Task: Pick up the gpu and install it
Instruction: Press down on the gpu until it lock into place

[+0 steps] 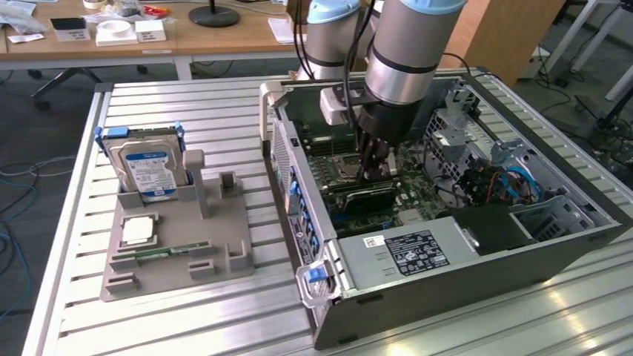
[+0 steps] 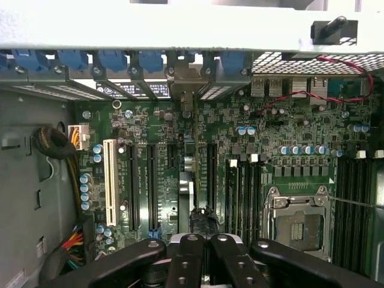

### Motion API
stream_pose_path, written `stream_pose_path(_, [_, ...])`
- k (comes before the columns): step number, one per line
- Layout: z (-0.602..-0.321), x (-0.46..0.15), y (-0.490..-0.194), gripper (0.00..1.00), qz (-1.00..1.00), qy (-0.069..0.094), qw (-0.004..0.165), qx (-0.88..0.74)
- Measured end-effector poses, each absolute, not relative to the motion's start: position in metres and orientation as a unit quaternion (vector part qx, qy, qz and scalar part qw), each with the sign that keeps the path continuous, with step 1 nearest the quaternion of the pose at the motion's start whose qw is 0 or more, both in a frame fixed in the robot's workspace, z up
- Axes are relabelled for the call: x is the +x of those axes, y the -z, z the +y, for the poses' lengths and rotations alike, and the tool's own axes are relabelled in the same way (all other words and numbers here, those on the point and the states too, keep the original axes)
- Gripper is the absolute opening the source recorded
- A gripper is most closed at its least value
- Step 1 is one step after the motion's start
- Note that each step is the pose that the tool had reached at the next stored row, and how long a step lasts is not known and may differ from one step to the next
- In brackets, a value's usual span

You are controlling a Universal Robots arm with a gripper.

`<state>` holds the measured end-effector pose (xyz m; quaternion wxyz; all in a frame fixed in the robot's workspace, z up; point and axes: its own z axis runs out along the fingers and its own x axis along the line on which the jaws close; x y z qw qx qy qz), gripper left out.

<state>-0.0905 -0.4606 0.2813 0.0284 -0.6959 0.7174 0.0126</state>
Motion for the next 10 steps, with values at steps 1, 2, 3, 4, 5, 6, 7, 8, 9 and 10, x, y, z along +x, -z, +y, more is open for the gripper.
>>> stream_pose_path(1, [-0.4606, -0.0904, -0.2813, 0.11, 0.717, -0.013, 0.028, -0.696])
stream_pose_path(2, [-0.4605, -0.0901, -0.2809, 0.11, 0.717, -0.013, 0.028, -0.696])
stream_pose_path(3, [-0.4605, -0.0897, -0.2806, 0.11, 0.717, -0.013, 0.029, -0.696])
stream_pose_path(4, [-0.4606, -0.0895, -0.2804, 0.11, 0.717, -0.013, 0.028, -0.696])
stream_pose_path(5, [-0.4606, -0.0893, -0.2802, 0.11, 0.717, -0.013, 0.028, -0.696])
stream_pose_path(6, [-0.4606, -0.0891, -0.2801, 0.11, 0.717, -0.013, 0.028, -0.696])
stream_pose_path(7, [-0.4606, -0.0891, -0.2801, 0.11, 0.717, -0.013, 0.028, -0.696])
stream_pose_path(8, [-0.4606, -0.0891, -0.2800, 0.11, 0.717, -0.013, 0.028, -0.696])
stream_pose_path(9, [-0.4606, -0.0890, -0.2795, 0.11, 0.717, -0.013, 0.029, -0.696])
stream_pose_path(10, [-0.4605, -0.0890, -0.2787, 0.11, 0.717, -0.013, 0.029, -0.696])
